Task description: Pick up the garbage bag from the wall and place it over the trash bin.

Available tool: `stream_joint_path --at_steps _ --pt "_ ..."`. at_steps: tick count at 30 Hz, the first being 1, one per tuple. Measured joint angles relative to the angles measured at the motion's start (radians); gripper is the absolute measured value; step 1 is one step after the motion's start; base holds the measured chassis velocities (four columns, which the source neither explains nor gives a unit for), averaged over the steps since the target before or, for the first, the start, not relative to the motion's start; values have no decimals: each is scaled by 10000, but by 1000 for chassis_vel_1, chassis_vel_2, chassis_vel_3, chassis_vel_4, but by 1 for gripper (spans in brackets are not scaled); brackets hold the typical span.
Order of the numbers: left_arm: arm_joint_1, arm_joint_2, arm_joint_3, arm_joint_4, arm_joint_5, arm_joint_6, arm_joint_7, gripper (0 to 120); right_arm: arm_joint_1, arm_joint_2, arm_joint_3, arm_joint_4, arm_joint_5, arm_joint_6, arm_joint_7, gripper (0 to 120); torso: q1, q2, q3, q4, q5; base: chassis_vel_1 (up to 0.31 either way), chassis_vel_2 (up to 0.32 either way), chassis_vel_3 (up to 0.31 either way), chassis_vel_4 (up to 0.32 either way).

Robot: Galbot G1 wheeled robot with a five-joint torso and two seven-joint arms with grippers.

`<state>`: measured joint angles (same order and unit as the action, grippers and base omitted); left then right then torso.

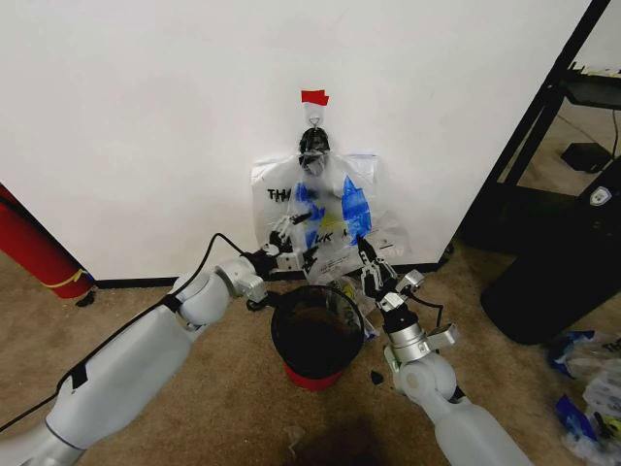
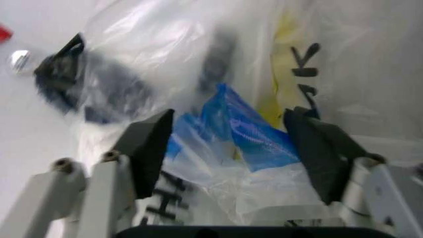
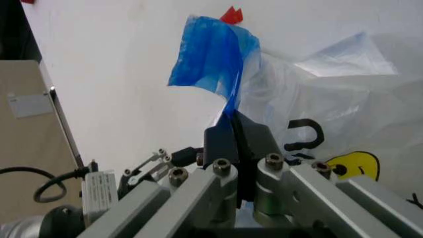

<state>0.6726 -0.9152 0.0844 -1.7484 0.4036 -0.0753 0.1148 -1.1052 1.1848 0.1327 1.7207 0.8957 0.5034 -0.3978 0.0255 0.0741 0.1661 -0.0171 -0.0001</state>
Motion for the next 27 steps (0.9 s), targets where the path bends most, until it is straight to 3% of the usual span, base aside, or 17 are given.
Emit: stream_joint_path --at_steps 7,18,27 --pt "402 -105 -113 -99 -278 443 -816 39 -16 24 -33 -37 -92 2 13 0 0 0 0 -1 -1 0 0 0 0" --pt "455 14 -220 -166 -275 741 -690 0 -173 5 52 81 -141 0 43 0 0 0 0 0 0 0 0 0 0" --pt "845 -13 -591 -299 -652 825 -832 0 -359 5 207 193 -213 1 45 0 0 0 0 -1 1 0 0 0 0"
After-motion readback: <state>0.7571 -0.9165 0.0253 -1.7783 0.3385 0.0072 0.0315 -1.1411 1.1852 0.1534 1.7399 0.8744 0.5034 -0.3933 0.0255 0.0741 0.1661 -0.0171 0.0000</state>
